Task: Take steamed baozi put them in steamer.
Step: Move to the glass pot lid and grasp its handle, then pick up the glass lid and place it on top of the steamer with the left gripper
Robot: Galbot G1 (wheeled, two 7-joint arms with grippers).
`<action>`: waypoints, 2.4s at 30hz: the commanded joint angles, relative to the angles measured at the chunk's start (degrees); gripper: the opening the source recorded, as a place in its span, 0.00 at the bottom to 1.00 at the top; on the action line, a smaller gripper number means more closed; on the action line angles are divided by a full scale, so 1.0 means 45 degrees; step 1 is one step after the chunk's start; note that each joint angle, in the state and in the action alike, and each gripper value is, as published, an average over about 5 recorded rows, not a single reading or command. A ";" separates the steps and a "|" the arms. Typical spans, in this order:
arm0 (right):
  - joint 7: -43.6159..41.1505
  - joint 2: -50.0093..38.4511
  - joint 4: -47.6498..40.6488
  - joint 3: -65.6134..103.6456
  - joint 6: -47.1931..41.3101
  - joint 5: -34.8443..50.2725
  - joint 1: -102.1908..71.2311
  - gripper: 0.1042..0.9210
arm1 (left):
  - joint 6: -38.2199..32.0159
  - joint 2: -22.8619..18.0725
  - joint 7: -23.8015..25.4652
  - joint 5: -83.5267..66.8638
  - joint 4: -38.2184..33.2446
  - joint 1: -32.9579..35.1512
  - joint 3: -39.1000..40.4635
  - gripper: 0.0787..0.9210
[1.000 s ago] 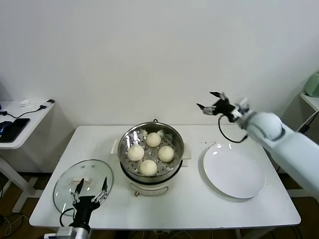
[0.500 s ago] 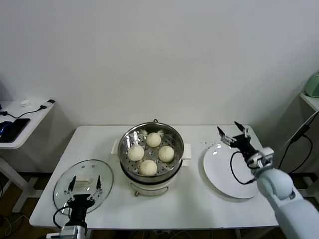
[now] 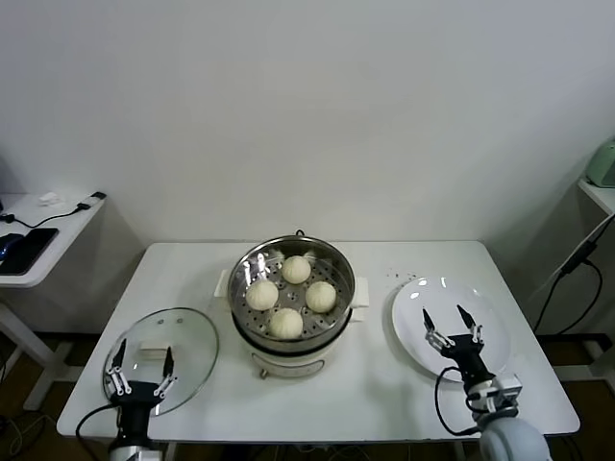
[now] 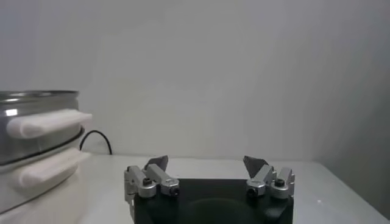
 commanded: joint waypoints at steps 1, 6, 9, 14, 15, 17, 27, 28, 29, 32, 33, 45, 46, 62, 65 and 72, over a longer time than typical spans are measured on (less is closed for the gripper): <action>0.0164 0.1109 0.0191 0.0451 0.0152 -0.1063 -0.1219 0.88 | 0.1125 0.1720 -0.1370 0.7091 0.1697 -0.0060 -0.0408 0.88; 0.0196 0.1259 0.0104 0.0278 0.0076 -0.1432 -0.1195 0.88 | 0.1433 0.2190 -0.1632 0.8120 0.3048 -0.0726 -0.0448 0.88; 0.0192 0.1417 0.0106 0.0197 0.0100 -0.1600 -0.1285 0.88 | 0.1501 0.2237 -0.1642 0.8272 0.3570 -0.1042 -0.0390 0.88; 0.0255 0.1560 0.0242 0.0180 0.0115 -0.1685 -0.1437 0.88 | 0.1629 0.2183 -0.1554 0.8281 0.3981 -0.1464 -0.0215 0.88; 0.0270 0.1566 0.0284 0.0184 0.0114 -0.1684 -0.1462 0.88 | 0.1636 0.2153 -0.1530 0.8312 0.4032 -0.1571 -0.0194 0.88; 0.0295 0.1579 0.0357 0.0193 0.0118 -0.1671 -0.1495 0.88 | 0.1633 0.2101 -0.1504 0.8388 0.4180 -0.1818 -0.0151 0.88; 0.0273 0.1531 0.0374 0.0239 0.0109 -0.1661 -0.1516 0.88 | 0.1719 0.2009 -0.1446 0.8606 0.4930 -0.2975 0.0050 0.88; 0.0269 0.1526 0.0356 0.0237 0.0111 -0.1663 -0.1519 0.88 | 0.1732 0.1990 -0.1442 0.8627 0.5019 -0.3087 0.0077 0.88; 0.0263 0.1523 0.0338 0.0233 0.0114 -0.1666 -0.1521 0.88 | 0.1743 0.1968 -0.1438 0.8661 0.5109 -0.3189 0.0099 0.88; 0.0253 0.1532 0.0298 0.0199 0.0123 -0.1664 -0.1502 0.88 | 0.1777 0.1892 -0.1426 0.8771 0.5333 -0.3448 0.0140 0.88; 0.0252 0.1537 0.0292 0.0185 0.0124 -0.1660 -0.1489 0.88 | 0.1787 0.1870 -0.1426 0.8794 0.5373 -0.3504 0.0146 0.88; 0.0217 0.1570 0.0134 -0.0012 0.0150 -0.1632 -0.1324 0.88 | 0.1783 0.1756 -0.1453 0.9147 0.6173 -0.3639 0.0259 0.69; 0.0216 0.1573 0.0124 -0.0026 0.0154 -0.1628 -0.1321 0.88 | 0.1788 0.1736 -0.1463 0.9161 0.6221 -0.3629 0.0266 0.65; 0.0204 0.1671 0.0250 -0.0280 0.0184 -0.1716 -0.1472 0.88 | 0.1868 0.1465 -0.1503 0.9224 0.5878 -0.3542 0.0250 0.11; 0.0184 0.1681 0.0257 -0.0304 0.0234 -0.1735 -0.1544 0.88 | 0.1898 0.1455 -0.1237 0.9050 0.5121 -0.3268 0.0150 0.06; 0.0160 0.1759 0.0471 -0.0313 0.0268 -0.1936 -0.1732 0.88 | 0.2397 0.1719 -0.0163 0.7773 0.2279 -0.2222 -0.0267 0.06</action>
